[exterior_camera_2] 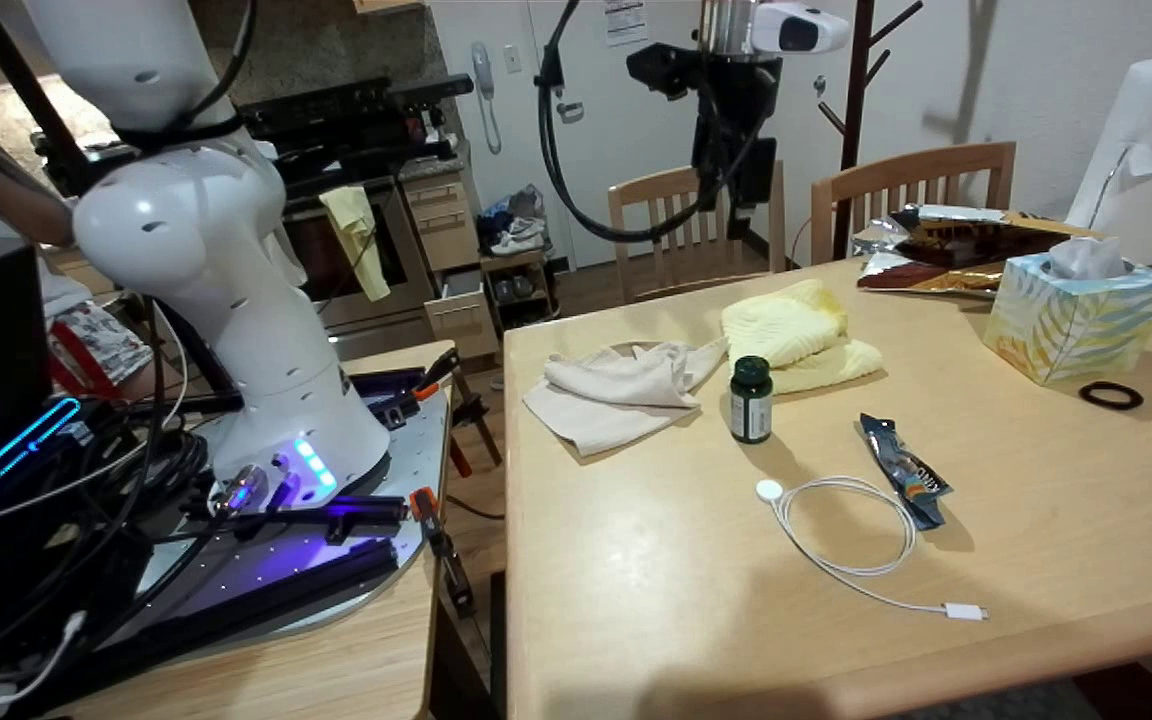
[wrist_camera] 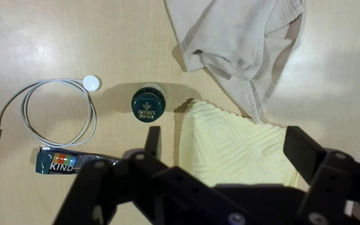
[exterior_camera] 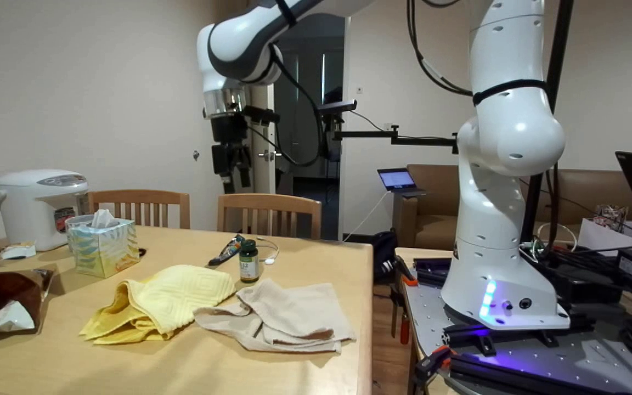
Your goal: Pick the bottle on the table and move it forward
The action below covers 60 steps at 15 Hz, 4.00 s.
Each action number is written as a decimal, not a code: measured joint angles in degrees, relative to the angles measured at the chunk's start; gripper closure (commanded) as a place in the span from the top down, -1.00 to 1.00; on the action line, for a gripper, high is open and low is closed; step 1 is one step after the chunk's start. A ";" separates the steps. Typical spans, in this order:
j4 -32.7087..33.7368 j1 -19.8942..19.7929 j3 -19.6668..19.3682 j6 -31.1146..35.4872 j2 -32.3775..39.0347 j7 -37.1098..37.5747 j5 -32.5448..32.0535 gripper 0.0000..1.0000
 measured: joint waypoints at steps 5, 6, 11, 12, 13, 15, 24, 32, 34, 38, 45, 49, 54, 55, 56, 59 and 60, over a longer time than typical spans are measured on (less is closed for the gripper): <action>1.50 -1.01 0.01 0.03 4.02 -2.36 1.49 1.00; 1.64 -1.01 0.08 0.02 4.01 -2.36 1.50 1.00; 2.44 -0.60 0.42 0.92 4.62 -1.08 -1.27 1.00; 3.11 -0.63 0.37 0.77 5.31 -0.30 -2.03 1.00; 3.79 -0.72 0.23 0.67 6.29 0.47 -2.54 1.00; 5.03 -0.94 -0.40 0.62 8.54 1.49 -2.69 1.00; 7.95 -4.34 -1.50 0.59 15.37 2.41 0.69 1.00; 4.94 -7.02 -1.45 7.40 17.24 2.00 7.70 1.00; 2.89 -6.92 -1.51 11.27 17.64 2.00 6.80 1.00; -0.82 -5.70 -2.03 19.21 17.91 2.91 1.07 1.00; -3.16 -3.62 -1.14 23.92 16.64 3.10 -2.61 1.00; -4.98 -3.71 -0.45 23.41 15.46 3.10 -2.07 1.00; -7.98 -4.36 -0.43 23.34 15.02 3.10 -0.18 0.47; -8.31 -4.53 -0.42 23.35 14.99 3.08 -0.07 0.33; -8.51 -4.63 -0.41 23.49 14.95 3.04 -0.01 0.20; -8.61 -4.68 -0.35 23.65 14.67 2.92 0.01 -0.19; -8.61 -4.63 -0.33 23.70 14.47 2.91 -0.02 0.66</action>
